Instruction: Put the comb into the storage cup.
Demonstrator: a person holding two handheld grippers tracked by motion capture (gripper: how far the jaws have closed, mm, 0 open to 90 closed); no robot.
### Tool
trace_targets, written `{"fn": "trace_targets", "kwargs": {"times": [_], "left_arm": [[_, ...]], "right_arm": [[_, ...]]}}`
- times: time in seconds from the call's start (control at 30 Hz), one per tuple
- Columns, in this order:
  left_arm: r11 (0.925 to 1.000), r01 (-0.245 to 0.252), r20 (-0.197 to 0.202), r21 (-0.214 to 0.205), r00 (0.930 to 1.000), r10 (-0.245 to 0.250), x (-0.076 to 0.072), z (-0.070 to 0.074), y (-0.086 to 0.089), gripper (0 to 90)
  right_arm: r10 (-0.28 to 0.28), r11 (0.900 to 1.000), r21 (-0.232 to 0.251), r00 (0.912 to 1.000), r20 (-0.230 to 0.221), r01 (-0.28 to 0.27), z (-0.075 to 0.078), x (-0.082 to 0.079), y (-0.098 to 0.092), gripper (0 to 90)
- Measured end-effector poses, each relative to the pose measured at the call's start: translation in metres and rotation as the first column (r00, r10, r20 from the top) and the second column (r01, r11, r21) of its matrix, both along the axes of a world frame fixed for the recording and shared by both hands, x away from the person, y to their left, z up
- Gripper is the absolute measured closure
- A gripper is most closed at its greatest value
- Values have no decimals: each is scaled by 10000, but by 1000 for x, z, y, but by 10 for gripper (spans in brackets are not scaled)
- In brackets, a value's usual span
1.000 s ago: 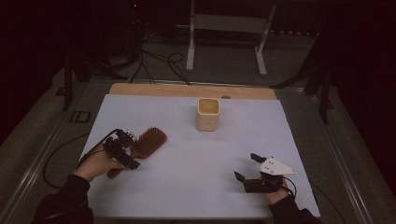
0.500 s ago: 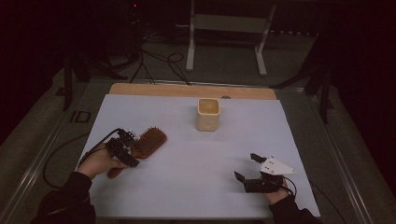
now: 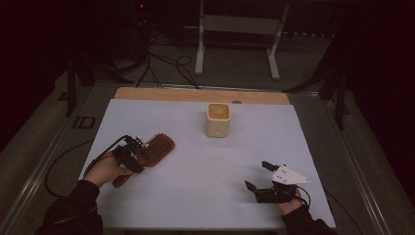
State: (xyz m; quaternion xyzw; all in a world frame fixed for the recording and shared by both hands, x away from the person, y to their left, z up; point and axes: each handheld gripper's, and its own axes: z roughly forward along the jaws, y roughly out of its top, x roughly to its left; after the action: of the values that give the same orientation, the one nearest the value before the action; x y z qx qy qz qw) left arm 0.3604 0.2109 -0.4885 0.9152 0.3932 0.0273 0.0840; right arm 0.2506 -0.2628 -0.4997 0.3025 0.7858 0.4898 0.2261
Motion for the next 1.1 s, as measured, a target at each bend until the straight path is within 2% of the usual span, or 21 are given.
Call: {"fn": "trace_targets", "kwargs": {"times": [0.07,0.23,0.37,0.5,0.7,0.9,0.93,1.1], "left_arm": [[10000,-75,-98,49,9999,76,2,0,0,665],[9990,-229,-249,371,9994,239,2,0,-5,692],[9986,-406,-514,329,9978,422,5,0,-5,715],[9981,-509,-552,347,9971,527,5,0,-6,723],[9976,-652,-36,-226,9979,651,-2,-1,1,730],[9957,-824,278,-429,9961,837,-6,-1,3,731],[9958,-797,470,-452,9955,818,-8,0,2,731],[9950,-793,915,-612,9922,847,-13,6,1,731]], "right_arm": [[5,10000,-31,10000,23,-5,0,0,0,90],[44,10000,-75,10000,62,-44,0,0,0,89],[24,10000,-34,10000,49,-24,0,0,0,90],[16,10000,-5,10000,5,-16,0,0,-1,89],[6,10000,7,10000,2,-6,0,1,-1,90],[-58,10000,35,10000,-53,58,-1,2,-1,90],[-88,9999,57,9999,-56,88,0,2,-2,90],[-105,9999,64,9999,-46,105,0,1,-2,90]]}}
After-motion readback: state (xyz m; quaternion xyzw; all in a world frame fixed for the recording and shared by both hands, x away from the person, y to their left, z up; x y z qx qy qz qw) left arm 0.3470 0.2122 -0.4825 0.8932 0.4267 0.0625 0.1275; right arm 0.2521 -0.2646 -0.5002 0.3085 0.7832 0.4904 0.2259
